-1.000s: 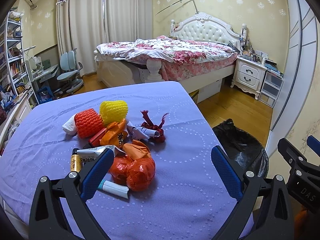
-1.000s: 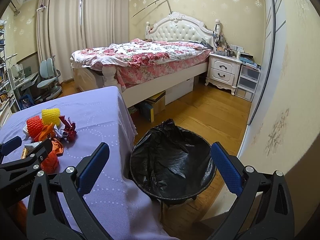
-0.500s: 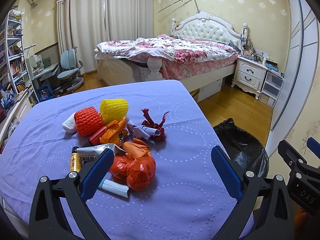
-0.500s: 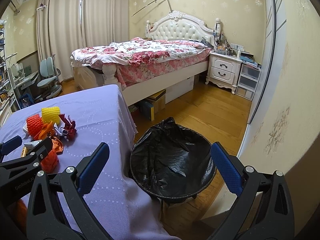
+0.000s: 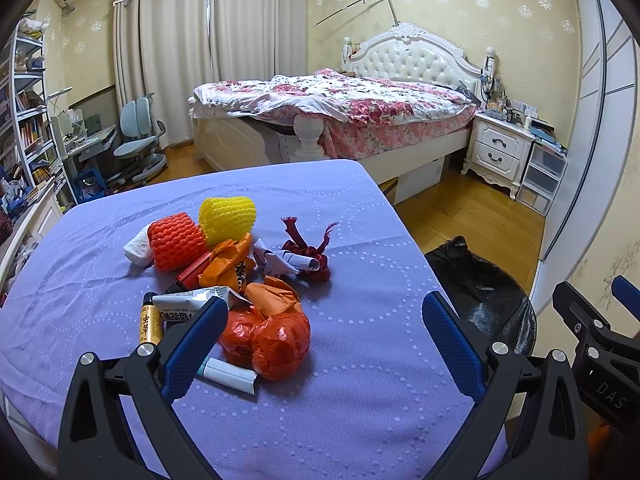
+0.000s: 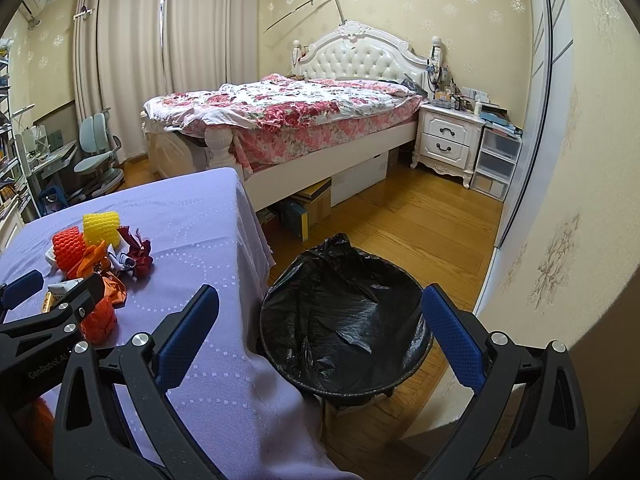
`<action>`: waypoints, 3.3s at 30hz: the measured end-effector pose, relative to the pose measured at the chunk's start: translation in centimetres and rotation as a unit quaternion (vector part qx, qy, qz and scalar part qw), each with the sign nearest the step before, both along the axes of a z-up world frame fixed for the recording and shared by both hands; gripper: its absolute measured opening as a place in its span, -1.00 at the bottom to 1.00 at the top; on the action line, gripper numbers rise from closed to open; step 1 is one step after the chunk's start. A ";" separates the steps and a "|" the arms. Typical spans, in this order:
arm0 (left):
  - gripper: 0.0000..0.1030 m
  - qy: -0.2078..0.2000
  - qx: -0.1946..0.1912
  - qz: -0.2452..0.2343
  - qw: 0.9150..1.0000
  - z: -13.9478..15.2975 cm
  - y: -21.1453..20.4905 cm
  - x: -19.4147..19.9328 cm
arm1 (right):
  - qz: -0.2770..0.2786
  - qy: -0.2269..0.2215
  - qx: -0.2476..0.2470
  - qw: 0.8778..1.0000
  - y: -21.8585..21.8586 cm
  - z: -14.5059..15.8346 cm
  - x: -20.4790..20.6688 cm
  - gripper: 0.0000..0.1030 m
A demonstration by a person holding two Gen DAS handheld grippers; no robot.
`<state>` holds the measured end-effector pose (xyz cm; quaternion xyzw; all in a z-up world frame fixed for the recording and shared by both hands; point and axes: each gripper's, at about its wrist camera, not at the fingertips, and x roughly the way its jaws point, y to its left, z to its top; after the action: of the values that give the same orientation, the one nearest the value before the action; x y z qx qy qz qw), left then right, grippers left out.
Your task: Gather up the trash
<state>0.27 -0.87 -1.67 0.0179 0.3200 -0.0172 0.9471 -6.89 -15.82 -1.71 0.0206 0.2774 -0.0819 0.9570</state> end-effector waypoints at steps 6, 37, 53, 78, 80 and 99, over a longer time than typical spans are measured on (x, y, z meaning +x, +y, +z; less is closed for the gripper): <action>0.90 0.001 -0.001 0.000 1.000 0.1 0.1 0.0 | 0.000 0.001 0.000 1.000 0.1 0.0 -0.1 0.92; 0.58 0.052 0.011 0.113 0.992 -3.1 12.4 -2.3 | 0.148 0.063 0.007 0.987 9.1 -1.8 2.6 0.55; 0.59 0.073 -0.005 0.153 0.986 -4.5 18.0 -2.0 | 0.261 0.115 0.013 0.958 17.0 -4.0 4.6 0.03; 0.12 0.099 -0.032 0.124 0.987 -6.2 16.0 1.1 | 0.220 0.101 0.012 0.970 12.9 -5.1 4.6 -0.20; -0.03 0.104 -0.039 0.115 0.987 -6.4 16.0 1.2 | 0.220 0.102 0.016 0.970 12.8 -5.1 4.8 -0.20; -0.46 0.084 -0.063 0.101 0.989 -5.2 16.6 -0.7 | 0.218 0.098 0.020 0.971 12.6 -5.3 4.5 -0.20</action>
<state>-0.44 15.72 -6.83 -0.0761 0.3968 0.0573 0.9129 -2.40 -3.25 -7.04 -0.0290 0.3689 0.1323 0.9195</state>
